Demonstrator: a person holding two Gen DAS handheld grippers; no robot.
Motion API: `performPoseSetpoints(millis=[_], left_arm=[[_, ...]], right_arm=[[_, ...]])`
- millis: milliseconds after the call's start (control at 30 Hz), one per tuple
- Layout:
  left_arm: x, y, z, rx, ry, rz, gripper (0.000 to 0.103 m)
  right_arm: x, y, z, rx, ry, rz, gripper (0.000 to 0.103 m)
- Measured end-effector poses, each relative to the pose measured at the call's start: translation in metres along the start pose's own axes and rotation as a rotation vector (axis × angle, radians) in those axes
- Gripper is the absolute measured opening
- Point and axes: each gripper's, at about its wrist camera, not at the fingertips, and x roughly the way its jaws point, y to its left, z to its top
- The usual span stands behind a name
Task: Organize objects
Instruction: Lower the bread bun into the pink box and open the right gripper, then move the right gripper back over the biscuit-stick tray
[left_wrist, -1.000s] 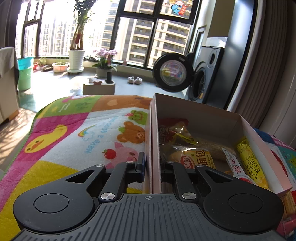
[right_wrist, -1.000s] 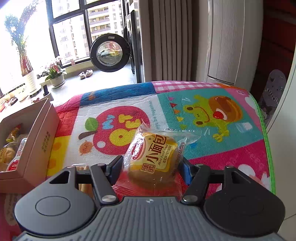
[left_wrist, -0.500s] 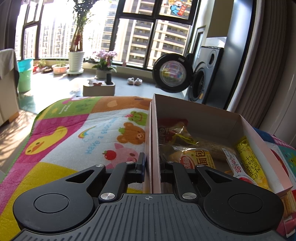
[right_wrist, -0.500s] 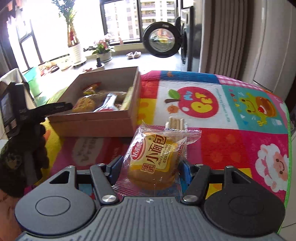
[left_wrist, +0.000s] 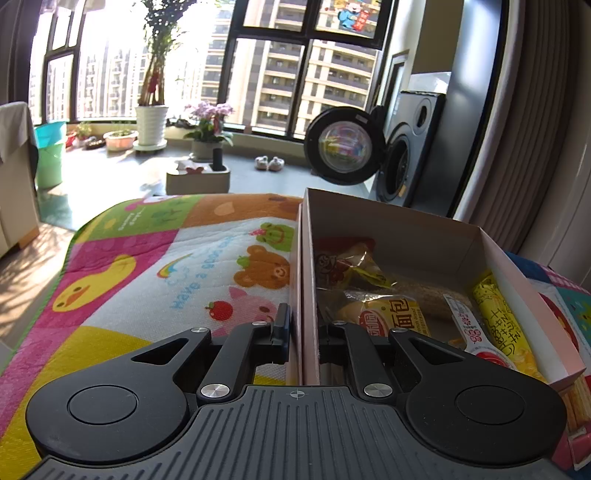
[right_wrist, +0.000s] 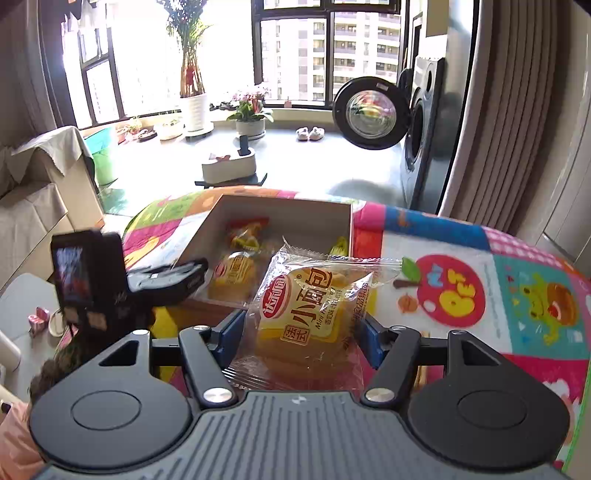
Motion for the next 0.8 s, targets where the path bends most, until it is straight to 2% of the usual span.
performPoseSetpoints(millis=[200, 367, 533, 567, 600, 633, 667, 800], left_arm=[[0.000, 0.002, 0.001, -0.010, 0.005, -0.007, 0.012], [0.000, 0.002, 0.001, -0.011, 0.007, -0.008, 0.012], [0.000, 0.003, 0.001, -0.010, 0.007, -0.007, 0.012], [0.000, 0.003, 0.001, -0.010, 0.007, -0.007, 0.012], [0.000, 0.003, 0.001, -0.010, 0.007, -0.007, 0.012], [0.000, 0.003, 0.001, -0.010, 0.007, -0.007, 0.012], [0.000, 0.003, 0.001, -0.010, 0.007, -0.008, 0.012], [0.000, 0.003, 0.001, -0.009, 0.008, -0.007, 0.012]], right_arm=[[0.059, -0.006, 0.067, 0.082, 0.030, 0.017, 0.064], [0.113, -0.001, 0.089, 0.120, 0.093, 0.035, 0.064], [0.139, 0.007, 0.099, 0.111, 0.068, 0.030, 0.064], [0.143, 0.007, 0.101, 0.107, 0.068, 0.042, 0.066], [0.148, 0.008, 0.104, 0.097, 0.075, 0.061, 0.077], [0.151, 0.008, 0.106, 0.094, 0.076, 0.065, 0.084], [0.154, 0.009, 0.109, 0.102, 0.065, 0.044, 0.092], [0.152, 0.006, 0.106, 0.101, 0.049, 0.027, 0.092]])
